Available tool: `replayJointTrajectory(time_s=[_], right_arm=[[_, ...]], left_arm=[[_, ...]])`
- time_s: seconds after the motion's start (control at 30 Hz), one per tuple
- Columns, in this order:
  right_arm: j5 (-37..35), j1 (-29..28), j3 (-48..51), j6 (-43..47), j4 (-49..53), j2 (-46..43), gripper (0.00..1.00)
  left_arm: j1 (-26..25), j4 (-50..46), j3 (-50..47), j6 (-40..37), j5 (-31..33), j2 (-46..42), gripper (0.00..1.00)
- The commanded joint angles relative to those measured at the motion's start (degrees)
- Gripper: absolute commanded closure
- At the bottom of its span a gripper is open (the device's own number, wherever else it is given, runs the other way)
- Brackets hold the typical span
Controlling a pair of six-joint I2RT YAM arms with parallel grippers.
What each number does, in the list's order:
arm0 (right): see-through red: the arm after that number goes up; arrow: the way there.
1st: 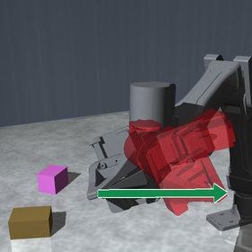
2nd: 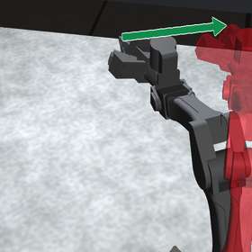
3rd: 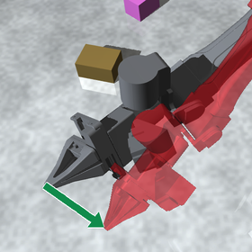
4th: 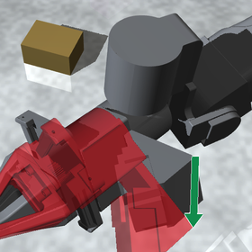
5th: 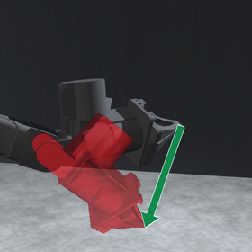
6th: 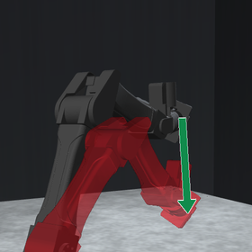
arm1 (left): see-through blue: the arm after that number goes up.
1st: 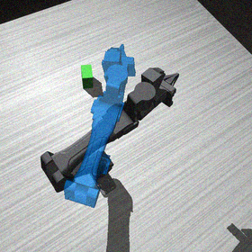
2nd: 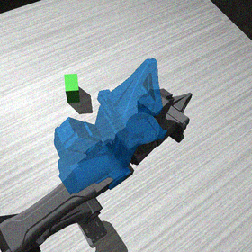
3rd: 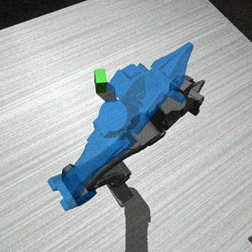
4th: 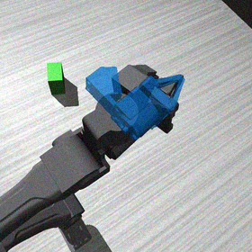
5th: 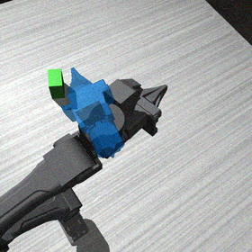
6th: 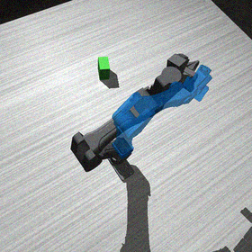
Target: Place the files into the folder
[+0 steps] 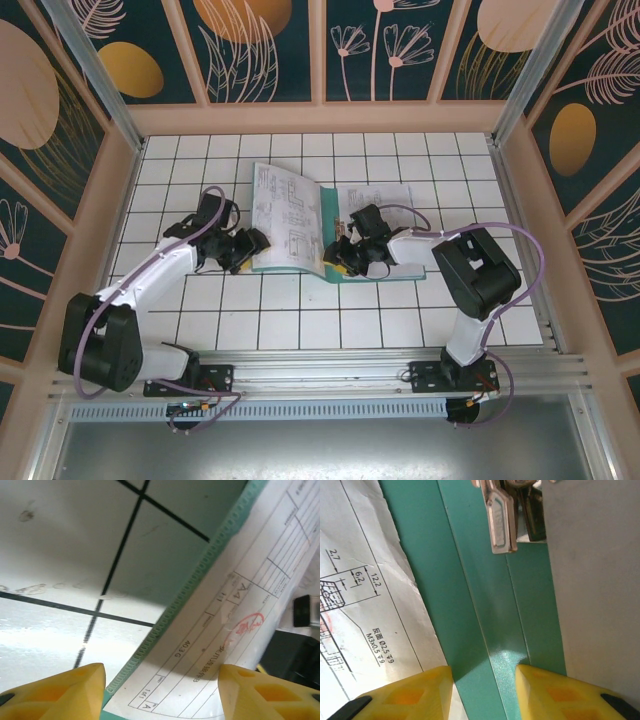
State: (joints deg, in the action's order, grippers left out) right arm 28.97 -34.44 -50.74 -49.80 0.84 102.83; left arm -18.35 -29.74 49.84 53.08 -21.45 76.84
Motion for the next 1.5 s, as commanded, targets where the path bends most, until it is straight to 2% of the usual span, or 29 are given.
replayJointTrajectory(time_s=[0.0,0.43,0.7,0.83,0.93,1.0,1.07,1.13,1.33,1.47], right_arm=[[-1.88,-0.02,1.44,0.35,5.48,3.59,0.59],[-2.08,-0.13,2.05,0.27,5.4,3.26,0.59],[-2.25,-0.15,2.23,0.4,5.74,3.04,0.59],[-2.38,-0.18,2.14,0.4,5.71,3.02,0.59],[-2.43,-0.18,2.3,0.27,5.73,2.91,0.59],[-2.49,-0.18,2.4,0.22,5.42,2.77,0.59],[-2.43,-0.17,2.49,0.15,5.16,2.67,0.59],[-2.05,-0.18,2.43,0.23,4.49,2.57,0.59],[-1.07,-0.19,0.24,1.4,2.72,0.0,0.59],[-0.05,0.09,-2.07,1.11,1.03,-4.73,0.53]], left_arm=[[-0.92,3.62,1.67,2.78,-5.45,-1.38,0.41],[-1.01,12.58,1.39,6.52,-9.73,-4.26,0.56],[-1.78,18.0,1.24,7.43,-14.66,-4.59,0.57],[-2.37,24.77,-1.29,9.27,-16.96,-4.69,0.58],[-3.0,25.34,-1.12,9.03,-16.85,-3.53,0.64],[-3.45,24.39,-0.24,8.29,-16.25,-2.85,0.75],[-3.62,20.57,1.6,6.05,-14.56,-1.89,0.91],[-3.71,16.55,3.47,3.52,-12.58,-0.98,1.0],[-3.8,8.27,7.17,-1.11,-7.05,0.24,1.0],[-3.82,3.23,9.59,-3.56,-3.09,0.5,1.0]])
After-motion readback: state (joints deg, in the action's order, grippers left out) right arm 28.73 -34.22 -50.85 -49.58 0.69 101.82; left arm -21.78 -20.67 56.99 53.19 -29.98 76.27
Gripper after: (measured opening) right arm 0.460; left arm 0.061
